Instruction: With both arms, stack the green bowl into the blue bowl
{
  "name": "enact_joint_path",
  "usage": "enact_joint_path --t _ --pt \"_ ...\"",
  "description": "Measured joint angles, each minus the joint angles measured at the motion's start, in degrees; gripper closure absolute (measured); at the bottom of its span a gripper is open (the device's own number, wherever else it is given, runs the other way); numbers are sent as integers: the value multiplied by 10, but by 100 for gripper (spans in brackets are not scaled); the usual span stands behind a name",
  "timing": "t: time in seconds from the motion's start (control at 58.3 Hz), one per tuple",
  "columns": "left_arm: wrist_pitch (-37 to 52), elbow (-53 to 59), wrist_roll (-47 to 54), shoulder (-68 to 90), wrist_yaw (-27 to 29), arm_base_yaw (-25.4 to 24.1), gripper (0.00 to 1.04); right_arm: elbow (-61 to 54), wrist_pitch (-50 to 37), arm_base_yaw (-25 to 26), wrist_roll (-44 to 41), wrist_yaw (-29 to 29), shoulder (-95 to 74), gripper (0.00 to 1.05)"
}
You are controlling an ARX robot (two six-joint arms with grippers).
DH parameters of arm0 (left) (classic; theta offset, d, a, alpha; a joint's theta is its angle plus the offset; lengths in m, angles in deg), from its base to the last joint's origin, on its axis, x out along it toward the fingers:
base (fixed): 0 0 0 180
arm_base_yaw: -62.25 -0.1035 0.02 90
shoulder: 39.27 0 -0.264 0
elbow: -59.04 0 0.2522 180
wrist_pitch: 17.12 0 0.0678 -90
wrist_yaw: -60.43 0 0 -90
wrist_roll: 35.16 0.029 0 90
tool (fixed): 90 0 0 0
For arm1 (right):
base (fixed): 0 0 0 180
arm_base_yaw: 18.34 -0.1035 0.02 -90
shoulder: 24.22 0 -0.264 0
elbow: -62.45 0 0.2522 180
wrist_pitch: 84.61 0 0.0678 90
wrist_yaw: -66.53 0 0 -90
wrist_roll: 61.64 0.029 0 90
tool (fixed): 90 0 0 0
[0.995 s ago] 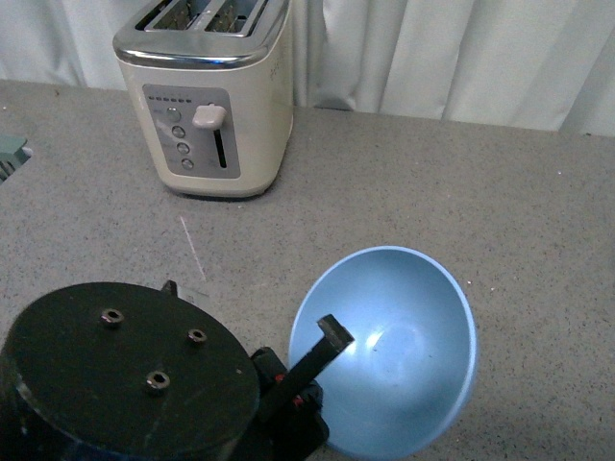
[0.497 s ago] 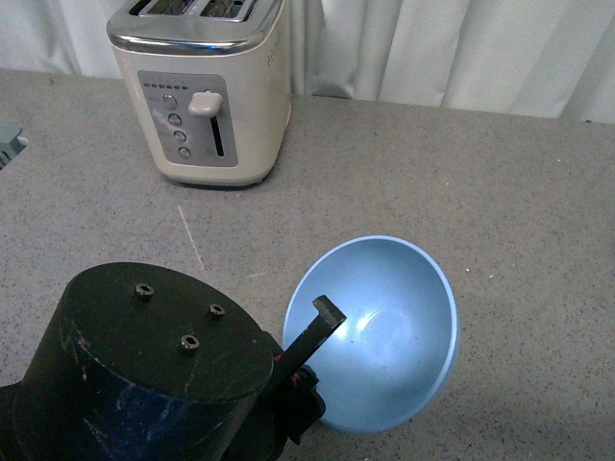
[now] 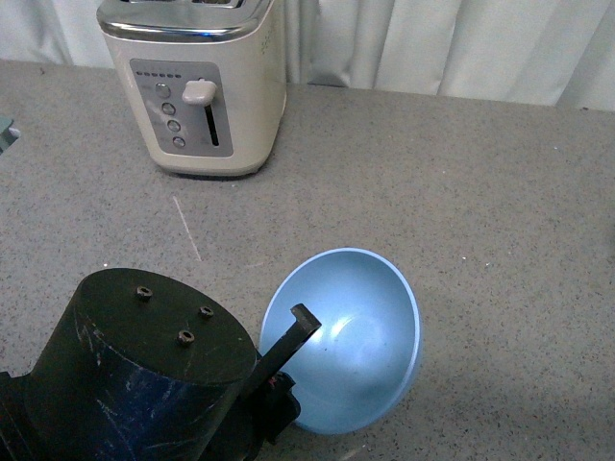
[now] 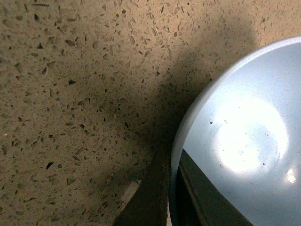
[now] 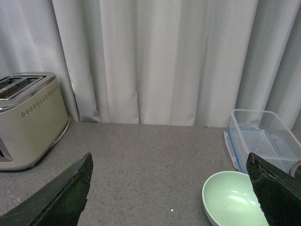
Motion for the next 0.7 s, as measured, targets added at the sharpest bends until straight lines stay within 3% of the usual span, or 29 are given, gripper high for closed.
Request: enact_joint_path --t 0.086,0.309,0.617,0.703 --pt "0 0 3 0 -2 0 97 0 0 0 0 0 0 9" --pt "-17 5 27 -22 -5 -11 58 0 0 0 0 0 0 9" --pt "-90 14 80 -124 11 -72 7 0 0 0 0 0 0 9" --pt "-115 14 104 -149 11 -95 7 0 0 0 0 0 0 9"
